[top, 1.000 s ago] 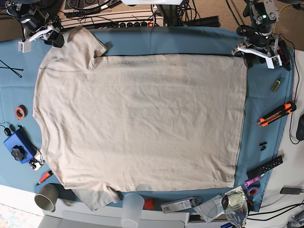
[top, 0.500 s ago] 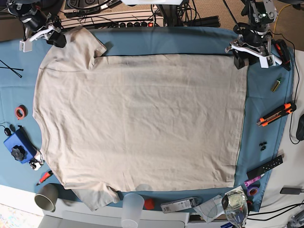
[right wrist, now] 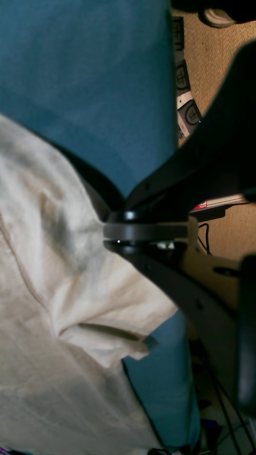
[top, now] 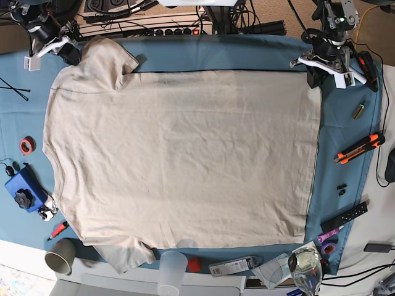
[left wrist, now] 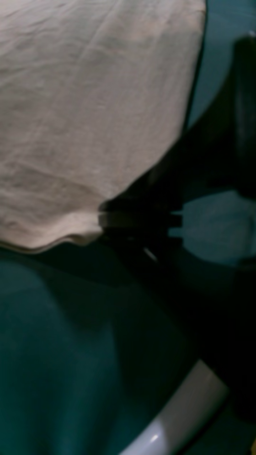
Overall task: Fold the T-shirt properly
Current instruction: 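Pinch the beige shirt's side edge with both grippers and lift it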
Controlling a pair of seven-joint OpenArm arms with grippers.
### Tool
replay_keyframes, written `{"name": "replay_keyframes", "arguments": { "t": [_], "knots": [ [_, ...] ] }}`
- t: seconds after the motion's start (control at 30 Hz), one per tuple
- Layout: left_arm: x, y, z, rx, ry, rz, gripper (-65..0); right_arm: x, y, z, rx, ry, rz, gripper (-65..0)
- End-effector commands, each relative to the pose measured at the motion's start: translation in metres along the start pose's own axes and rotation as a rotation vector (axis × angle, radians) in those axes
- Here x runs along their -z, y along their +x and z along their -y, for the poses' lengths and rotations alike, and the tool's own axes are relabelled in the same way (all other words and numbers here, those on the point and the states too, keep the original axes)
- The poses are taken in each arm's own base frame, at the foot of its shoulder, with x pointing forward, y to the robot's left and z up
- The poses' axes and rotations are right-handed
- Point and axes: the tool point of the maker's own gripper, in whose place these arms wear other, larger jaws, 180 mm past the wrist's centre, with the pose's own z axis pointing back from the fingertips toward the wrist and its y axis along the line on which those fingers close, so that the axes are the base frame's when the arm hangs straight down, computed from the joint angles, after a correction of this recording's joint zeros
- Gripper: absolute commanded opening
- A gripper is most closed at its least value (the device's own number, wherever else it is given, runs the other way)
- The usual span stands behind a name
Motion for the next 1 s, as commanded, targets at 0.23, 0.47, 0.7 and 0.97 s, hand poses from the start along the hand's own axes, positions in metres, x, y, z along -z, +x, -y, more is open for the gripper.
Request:
{"name": "replay_keyframes", "arguments": {
  "t": [0.23,0.47,0.7,0.97],
  "knots": [
    [-0.008,0.013,0.008,0.060,-0.009,0.003,-65.0,-0.007,0.005,-0.005,-0.004,0.033,0.002,-65.0],
    [-0.027,0.014,0.014,0.094,-0.013,-0.004,-65.0,-0.039,0.015,0.010,0.028,0.005,0.064,-65.0],
    [-0.039,0.014,0.011,0.165,0.021,-0.017,-65.0,-0.067,0.006,0.015,0.037,0.007,0.062,-65.0],
    [-0.053,-0.007,0.001,0.164,0.049,-0.087,-65.0,-0.093,-0.006,0.025,0.066,-0.034,0.041,-65.0]
  ]
}}
